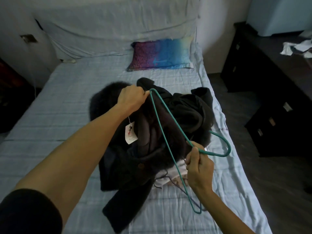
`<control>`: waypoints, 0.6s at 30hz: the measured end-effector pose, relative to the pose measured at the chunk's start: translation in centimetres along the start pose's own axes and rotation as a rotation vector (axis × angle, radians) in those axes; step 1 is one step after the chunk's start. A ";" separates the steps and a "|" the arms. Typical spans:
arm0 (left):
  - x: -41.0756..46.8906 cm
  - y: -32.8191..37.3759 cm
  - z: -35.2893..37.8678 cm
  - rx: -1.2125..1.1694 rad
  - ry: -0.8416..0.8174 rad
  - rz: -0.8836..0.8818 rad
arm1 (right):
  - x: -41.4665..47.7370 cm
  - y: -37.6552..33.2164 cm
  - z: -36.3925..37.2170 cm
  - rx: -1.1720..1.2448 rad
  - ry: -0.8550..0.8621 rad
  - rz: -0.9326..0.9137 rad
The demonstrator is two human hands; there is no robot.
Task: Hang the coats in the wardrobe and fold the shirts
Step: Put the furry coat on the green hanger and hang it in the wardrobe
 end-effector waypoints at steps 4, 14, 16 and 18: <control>-3.0 -0.5 -7.6 0.022 0.123 -0.068 | -1.7 -4.7 -1.1 0.003 -0.035 -0.121; -11.7 3.5 -25.9 -0.010 0.387 -0.111 | -5.5 -14.8 -8.4 0.082 0.065 -0.358; -13.5 4.9 -28.1 -0.025 0.418 -0.099 | -5.9 -16.2 -10.3 0.116 0.103 -0.368; -15.3 5.6 -29.0 -0.056 0.440 -0.112 | -6.2 -16.9 -11.7 0.166 0.113 -0.344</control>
Point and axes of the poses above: each hand's wrist, its own x-axis towards the middle knuckle, its own z-axis out of the palm, y = z × x, the point moved 8 cm from there along x, towards the middle knuckle, and after that the axes turned 5 degrees about -y, right-handed, at the moved point
